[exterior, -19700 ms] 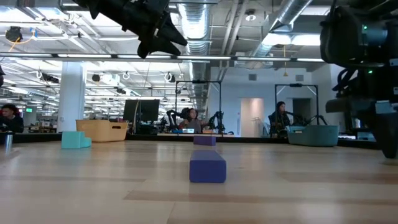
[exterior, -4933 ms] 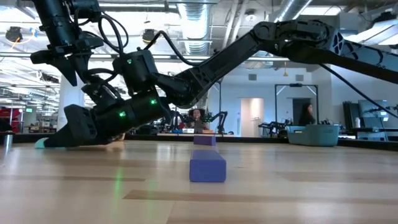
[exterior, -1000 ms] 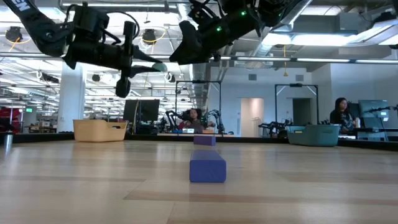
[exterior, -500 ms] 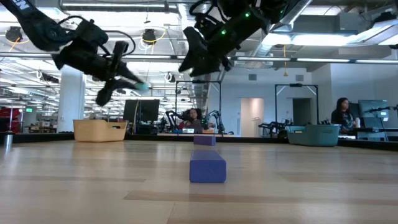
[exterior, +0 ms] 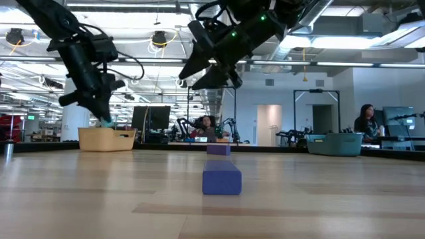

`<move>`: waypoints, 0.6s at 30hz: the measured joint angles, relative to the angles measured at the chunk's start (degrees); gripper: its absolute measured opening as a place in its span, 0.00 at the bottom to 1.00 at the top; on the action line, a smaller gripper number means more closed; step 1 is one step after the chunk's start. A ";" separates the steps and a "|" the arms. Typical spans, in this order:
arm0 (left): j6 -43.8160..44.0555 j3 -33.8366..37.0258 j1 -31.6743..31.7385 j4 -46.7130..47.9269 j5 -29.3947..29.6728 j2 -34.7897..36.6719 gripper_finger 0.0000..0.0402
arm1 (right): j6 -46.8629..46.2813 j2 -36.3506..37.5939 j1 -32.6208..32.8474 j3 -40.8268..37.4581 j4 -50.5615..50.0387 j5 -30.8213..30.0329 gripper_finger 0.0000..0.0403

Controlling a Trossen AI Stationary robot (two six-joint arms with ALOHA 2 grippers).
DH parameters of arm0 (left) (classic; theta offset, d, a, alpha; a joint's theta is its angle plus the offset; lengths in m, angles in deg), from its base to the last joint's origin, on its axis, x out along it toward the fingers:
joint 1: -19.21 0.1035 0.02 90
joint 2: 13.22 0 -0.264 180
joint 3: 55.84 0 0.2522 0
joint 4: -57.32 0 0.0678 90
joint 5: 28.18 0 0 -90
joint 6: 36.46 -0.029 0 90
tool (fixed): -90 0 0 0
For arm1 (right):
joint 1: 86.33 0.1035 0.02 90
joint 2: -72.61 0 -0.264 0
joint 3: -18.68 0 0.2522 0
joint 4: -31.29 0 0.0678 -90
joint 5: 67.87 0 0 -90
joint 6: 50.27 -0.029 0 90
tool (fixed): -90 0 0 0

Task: Sort & place blocks by color
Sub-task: Put the light blue block into the yellow bin, then put the bottom right blue block into the orange bin

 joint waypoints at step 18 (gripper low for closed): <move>-1.82 -0.75 -0.26 2.47 3.09 -0.31 0.41 | -15.89 6.61 6.00 -1.90 -20.87 -16.99 0.63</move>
